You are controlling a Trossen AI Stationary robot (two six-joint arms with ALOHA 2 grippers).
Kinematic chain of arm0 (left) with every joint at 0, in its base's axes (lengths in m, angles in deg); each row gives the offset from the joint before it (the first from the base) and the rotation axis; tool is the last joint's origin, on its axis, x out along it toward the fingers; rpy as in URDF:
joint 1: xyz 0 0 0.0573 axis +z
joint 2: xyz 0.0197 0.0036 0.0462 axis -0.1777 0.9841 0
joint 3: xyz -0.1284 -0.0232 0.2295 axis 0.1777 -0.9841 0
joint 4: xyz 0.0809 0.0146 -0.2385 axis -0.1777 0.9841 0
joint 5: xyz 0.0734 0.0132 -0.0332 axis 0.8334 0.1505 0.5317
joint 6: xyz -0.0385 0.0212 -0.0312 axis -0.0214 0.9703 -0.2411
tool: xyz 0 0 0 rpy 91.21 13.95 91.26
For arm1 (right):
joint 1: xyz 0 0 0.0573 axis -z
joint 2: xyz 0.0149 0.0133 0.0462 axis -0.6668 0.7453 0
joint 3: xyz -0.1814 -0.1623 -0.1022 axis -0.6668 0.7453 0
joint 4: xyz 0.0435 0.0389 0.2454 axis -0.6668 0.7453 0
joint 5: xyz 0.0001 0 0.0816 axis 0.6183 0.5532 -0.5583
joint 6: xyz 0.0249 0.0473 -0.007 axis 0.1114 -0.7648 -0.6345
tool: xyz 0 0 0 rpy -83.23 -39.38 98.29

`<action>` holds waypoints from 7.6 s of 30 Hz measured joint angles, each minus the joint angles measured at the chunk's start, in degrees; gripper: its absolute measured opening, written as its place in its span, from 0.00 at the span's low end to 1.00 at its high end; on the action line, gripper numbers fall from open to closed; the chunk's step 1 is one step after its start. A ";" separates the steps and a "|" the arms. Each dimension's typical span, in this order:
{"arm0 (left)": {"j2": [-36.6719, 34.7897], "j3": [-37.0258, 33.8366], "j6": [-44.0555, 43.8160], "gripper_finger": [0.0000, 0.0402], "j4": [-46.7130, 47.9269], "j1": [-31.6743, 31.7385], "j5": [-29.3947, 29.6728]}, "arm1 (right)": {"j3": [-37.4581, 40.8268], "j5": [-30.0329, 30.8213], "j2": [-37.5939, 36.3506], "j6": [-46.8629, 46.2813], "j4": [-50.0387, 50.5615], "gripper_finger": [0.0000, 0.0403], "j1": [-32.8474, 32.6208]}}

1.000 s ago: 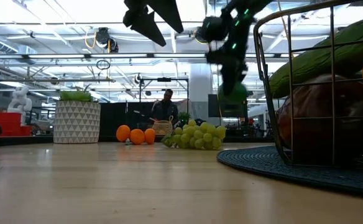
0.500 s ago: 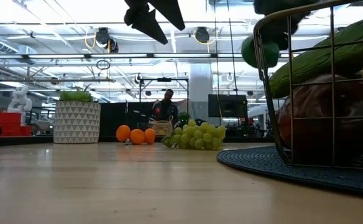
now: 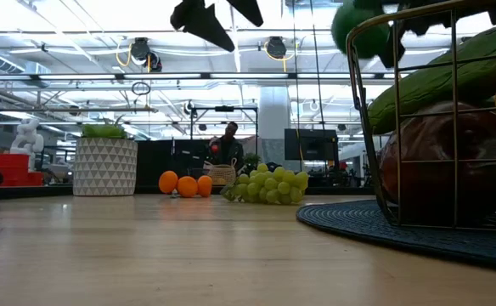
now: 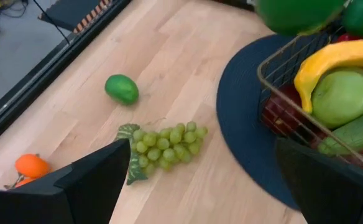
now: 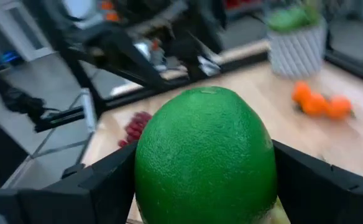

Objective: Build produce basket
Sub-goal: Put the top lime into the gold wire basket, then put the lime into the gold wire basket

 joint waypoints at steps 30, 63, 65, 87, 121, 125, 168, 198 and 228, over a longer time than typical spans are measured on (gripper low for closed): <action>-0.02 0.00 1.28 0.99 -6.97 -4.71 0.95 | -0.02 0.11 -0.17 21.91 -16.70 0.78 -5.49; 0.00 0.00 0.87 0.99 -7.27 -5.10 0.69 | -0.07 -7.45 -0.20 1.87 -23.12 0.79 -5.49; 0.00 0.00 0.88 0.99 -7.27 -5.15 0.69 | -0.07 -7.45 -0.20 3.55 -23.04 0.79 -5.49; 0.00 0.00 1.83 0.99 -9.18 -5.34 0.66 | -0.07 -5.67 -0.15 35.81 -13.22 0.79 -5.49; 0.00 0.00 2.18 0.99 -8.72 -5.30 0.66 | -0.02 4.43 2.38 -5.90 10.82 0.80 -11.75; 0.00 0.00 2.11 0.99 -8.74 -5.30 0.66 | -0.02 4.83 5.46 -5.33 11.08 0.83 -12.91; 1.20 0.00 3.83 0.99 -10.39 6.41 3.44 | -0.04 6.50 -7.58 19.03 10.48 0.94 -8.57; 21.91 8.44 -3.46 0.99 -21.68 22.15 -5.85 | -0.41 6.43 -16.70 22.71 16.63 0.94 -0.38; 29.12 19.04 -11.29 0.99 -11.09 22.17 3.42 | 1.86 6.19 -13.71 22.45 12.90 0.94 -0.09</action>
